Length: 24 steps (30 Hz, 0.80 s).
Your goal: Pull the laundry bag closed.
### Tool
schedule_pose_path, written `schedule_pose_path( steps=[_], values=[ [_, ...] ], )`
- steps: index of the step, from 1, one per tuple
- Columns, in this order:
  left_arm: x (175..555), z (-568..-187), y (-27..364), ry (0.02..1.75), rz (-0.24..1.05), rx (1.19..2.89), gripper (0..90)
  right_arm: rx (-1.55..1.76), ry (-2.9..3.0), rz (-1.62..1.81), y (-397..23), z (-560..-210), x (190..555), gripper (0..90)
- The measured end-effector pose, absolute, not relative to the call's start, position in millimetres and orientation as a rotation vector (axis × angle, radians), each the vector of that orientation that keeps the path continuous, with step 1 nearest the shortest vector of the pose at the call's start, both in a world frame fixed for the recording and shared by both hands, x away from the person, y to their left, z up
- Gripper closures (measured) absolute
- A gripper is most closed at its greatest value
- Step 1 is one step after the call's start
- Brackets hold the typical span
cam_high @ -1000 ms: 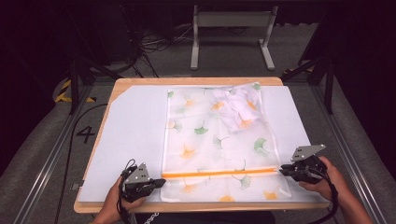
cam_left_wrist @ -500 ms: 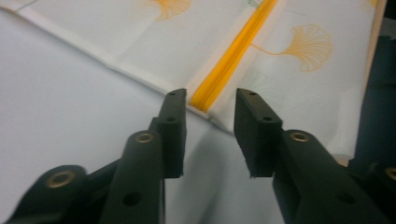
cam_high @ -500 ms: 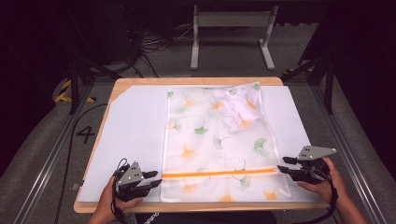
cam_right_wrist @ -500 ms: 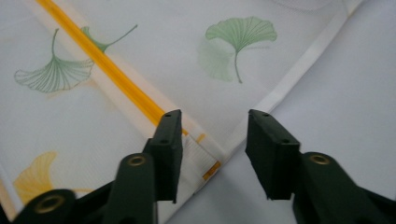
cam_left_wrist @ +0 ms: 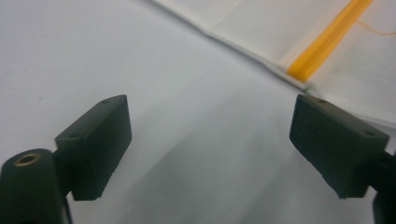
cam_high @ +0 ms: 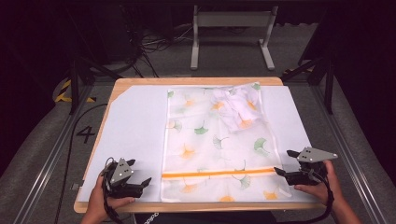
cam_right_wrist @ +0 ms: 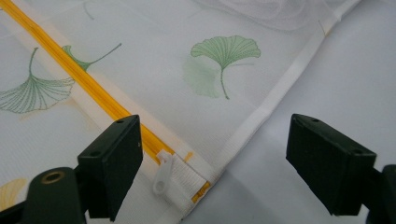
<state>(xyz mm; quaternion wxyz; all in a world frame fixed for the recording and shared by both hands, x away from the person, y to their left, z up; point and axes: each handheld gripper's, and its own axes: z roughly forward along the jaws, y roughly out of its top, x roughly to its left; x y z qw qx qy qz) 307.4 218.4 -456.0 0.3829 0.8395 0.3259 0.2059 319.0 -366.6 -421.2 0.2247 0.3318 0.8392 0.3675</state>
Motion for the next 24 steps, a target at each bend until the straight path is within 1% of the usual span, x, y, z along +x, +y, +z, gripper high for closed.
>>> schedule_pose_path(
  steps=[2,4,5,8,18,24],
  values=[
    [309,-456,223,0.848,0.516,2.115,10.4,0.908,2.314,1.010,-366,-424,319,15.8],
    [309,-455,224,0.856,0.520,2.106,9.2,0.904,2.309,1.002,-366,-424,318,15.1],
    [308,-455,225,0.859,0.508,2.092,9.0,0.904,2.304,1.007,-365,-425,318,12.6],
    [306,-457,226,0.858,0.519,2.111,8.9,0.916,2.271,1.008,-365,-424,317,9.9],
    [311,-458,229,0.868,0.501,2.098,9.0,0.912,2.234,0.996,-364,-426,313,12.7],
    [311,-456,224,0.839,0.522,2.117,9.1,0.932,2.203,0.993,-369,-426,310,13.3]
  ],
)
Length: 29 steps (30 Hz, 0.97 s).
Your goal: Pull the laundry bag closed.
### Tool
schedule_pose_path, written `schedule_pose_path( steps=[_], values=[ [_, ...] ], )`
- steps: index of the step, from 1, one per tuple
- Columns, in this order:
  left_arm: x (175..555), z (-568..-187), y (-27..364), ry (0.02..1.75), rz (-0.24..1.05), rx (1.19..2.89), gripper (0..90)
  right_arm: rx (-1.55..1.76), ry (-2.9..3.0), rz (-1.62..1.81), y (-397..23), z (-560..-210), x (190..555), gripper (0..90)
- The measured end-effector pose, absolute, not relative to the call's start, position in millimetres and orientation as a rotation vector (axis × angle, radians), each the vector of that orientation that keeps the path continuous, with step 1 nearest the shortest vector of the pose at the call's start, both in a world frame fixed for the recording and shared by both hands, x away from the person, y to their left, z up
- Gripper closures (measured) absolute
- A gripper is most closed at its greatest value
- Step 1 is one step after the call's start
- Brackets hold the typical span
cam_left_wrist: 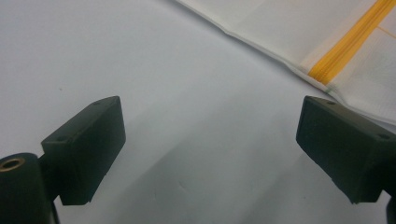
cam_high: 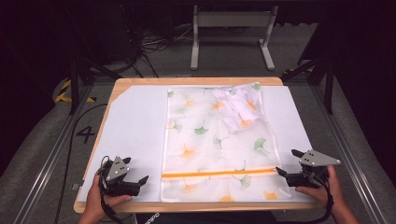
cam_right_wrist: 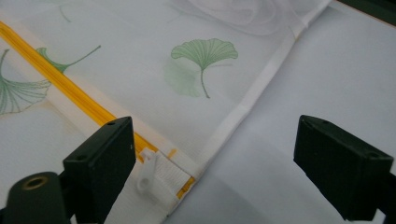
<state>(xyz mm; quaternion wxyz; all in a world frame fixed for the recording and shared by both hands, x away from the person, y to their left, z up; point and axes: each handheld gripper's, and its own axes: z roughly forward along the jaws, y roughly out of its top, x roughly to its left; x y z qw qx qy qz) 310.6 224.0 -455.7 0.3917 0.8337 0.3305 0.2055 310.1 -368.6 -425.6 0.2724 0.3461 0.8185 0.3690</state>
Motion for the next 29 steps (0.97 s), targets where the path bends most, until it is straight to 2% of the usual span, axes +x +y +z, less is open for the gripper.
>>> schedule_pose_path(
  steps=[7,9,15,29],
  values=[
    [310,-454,222,0.838,0.521,2.118,9.2,0.934,2.197,0.986,-369,-424,308,13.8],
    [309,-455,222,0.830,0.523,2.121,10.1,0.928,2.198,0.976,-369,-424,308,17.8],
    [309,-454,222,0.825,0.523,2.119,10.1,0.905,2.204,0.962,-366,-425,308,15.6],
    [307,-452,222,0.817,0.534,2.120,11.4,0.992,2.161,0.993,-376,-427,313,16.6]
  ],
)
